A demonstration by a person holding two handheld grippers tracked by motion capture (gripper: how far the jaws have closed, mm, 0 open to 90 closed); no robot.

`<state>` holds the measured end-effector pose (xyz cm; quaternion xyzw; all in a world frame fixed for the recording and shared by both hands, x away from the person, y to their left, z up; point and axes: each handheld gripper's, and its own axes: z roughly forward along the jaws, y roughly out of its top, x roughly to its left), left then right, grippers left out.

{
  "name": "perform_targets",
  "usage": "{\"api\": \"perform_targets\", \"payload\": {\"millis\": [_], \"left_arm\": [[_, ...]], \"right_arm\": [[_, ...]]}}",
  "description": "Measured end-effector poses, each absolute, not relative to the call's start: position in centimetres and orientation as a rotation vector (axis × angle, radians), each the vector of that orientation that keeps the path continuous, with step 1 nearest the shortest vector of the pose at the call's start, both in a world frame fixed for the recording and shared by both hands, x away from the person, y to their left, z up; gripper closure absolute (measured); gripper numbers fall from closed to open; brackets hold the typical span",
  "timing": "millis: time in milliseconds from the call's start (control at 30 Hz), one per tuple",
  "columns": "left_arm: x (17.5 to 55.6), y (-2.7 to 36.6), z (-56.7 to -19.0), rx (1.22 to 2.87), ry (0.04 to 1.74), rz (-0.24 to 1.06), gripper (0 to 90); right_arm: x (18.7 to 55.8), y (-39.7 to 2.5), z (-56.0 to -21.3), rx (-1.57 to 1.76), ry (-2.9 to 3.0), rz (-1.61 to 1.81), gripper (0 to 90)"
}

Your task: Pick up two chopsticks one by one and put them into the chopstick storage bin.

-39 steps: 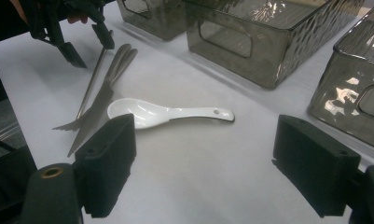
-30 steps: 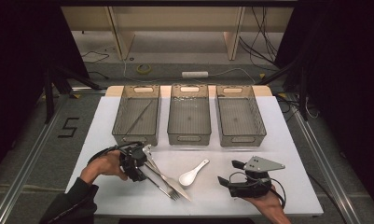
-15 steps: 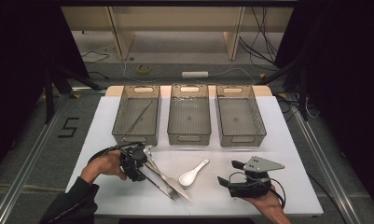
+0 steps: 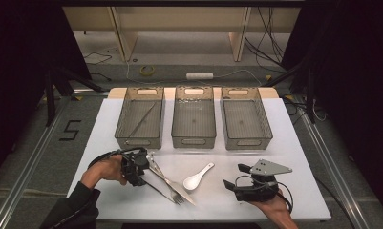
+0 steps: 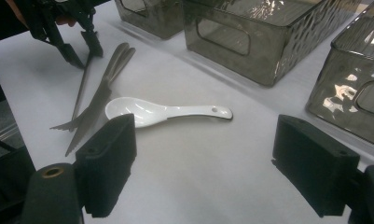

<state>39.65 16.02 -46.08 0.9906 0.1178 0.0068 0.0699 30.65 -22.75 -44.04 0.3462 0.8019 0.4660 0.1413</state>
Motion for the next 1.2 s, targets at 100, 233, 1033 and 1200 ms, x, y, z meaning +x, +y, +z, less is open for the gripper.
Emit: {"api": "perform_targets", "payload": {"millis": [100, 233, 1033, 1200], "left_arm": [[39.3, 16.1, -46.0, 3.0, 0.337, 0.022, 60.7], [38.8, 16.3, -46.0, 3.013, 0.319, 0.035, 63.9], [36.4, 17.7, -46.0, 3.057, 0.195, -0.011, 76.3], [35.8, 17.9, -46.0, 3.054, 0.179, -0.009, 77.7]], "right_arm": [[30.7, -22.8, -44.1, 1.004, 2.315, 1.342, 22.5], [30.7, -22.8, -44.0, 1.001, 2.313, 1.344, 22.6], [30.7, -22.7, -44.1, 0.998, 2.325, 1.334, 22.6], [30.7, -22.7, -44.1, 1.004, 2.326, 1.332, 22.6]]}}
